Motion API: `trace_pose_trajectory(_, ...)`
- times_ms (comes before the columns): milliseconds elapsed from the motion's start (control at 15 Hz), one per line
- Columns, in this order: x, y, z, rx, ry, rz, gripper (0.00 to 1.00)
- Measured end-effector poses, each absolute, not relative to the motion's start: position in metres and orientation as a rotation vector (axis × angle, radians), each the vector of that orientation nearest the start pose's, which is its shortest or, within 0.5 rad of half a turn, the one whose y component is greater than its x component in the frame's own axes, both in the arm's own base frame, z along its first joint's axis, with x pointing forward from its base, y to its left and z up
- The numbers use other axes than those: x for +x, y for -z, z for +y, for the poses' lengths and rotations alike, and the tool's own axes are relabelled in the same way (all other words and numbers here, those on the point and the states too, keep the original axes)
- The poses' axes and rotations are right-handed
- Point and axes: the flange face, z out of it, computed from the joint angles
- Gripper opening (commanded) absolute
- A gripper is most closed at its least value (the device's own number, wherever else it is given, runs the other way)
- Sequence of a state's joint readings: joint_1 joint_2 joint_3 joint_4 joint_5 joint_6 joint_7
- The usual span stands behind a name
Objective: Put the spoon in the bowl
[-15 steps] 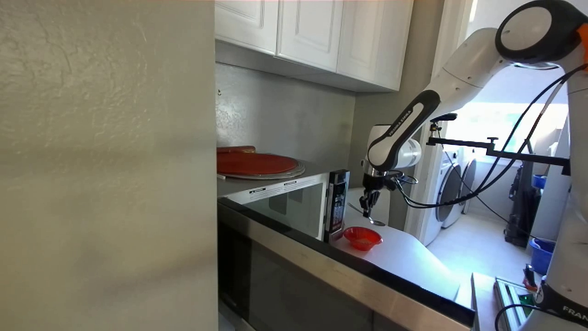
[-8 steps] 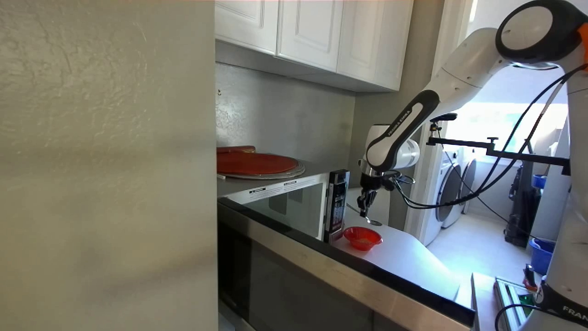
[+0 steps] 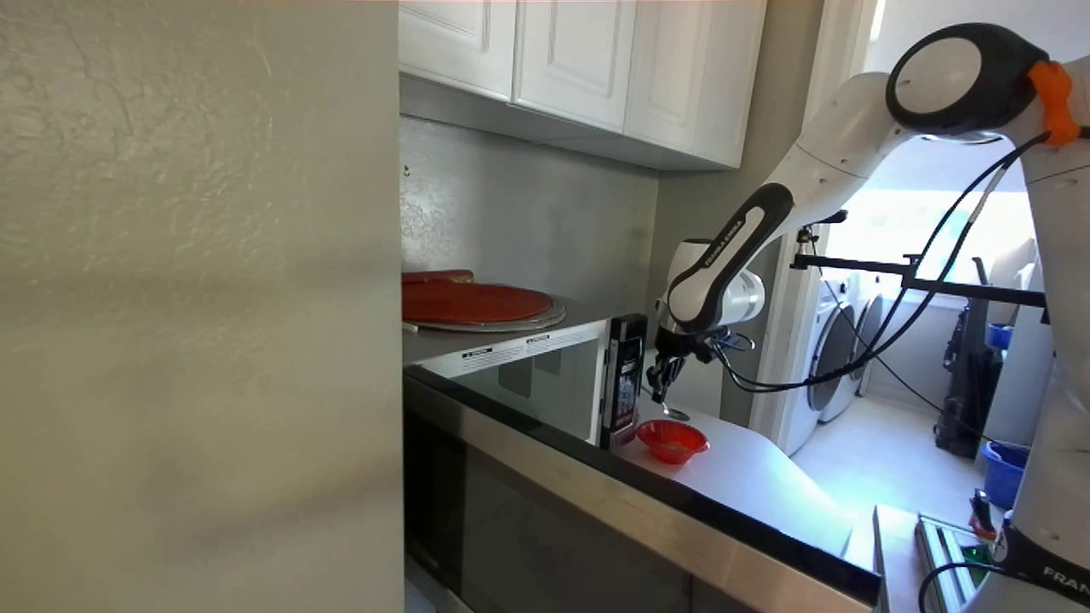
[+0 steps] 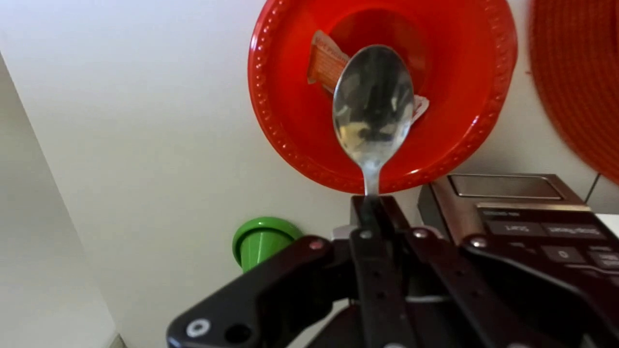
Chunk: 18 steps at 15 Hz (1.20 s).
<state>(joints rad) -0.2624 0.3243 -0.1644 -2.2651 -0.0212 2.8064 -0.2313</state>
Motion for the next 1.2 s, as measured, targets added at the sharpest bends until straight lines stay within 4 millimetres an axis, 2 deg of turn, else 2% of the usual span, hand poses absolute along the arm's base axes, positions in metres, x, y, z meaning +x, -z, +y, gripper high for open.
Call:
trace_pose_trajectory(200,0.513,-0.227,-0.240,-3.244,0.302,0.327,0.02)
trace_pose_trajectory(533,0.520,-0.203,-0.240,-3.238,0.259,0.342,0.02)
trace_pose_trajectory(600,0.522,-0.198,-0.238,-3.234,0.251,0.333,0.32)
trace_pose_trajectory(733,0.526,-0.189,-0.234,-3.229,0.238,0.305,0.40)
trace_pose_trajectory(933,0.529,-0.184,-0.235,-3.219,0.233,0.264,0.60)
trace_pose_trajectory(1200,0.532,-0.190,-0.245,-3.177,0.222,0.211,0.88)
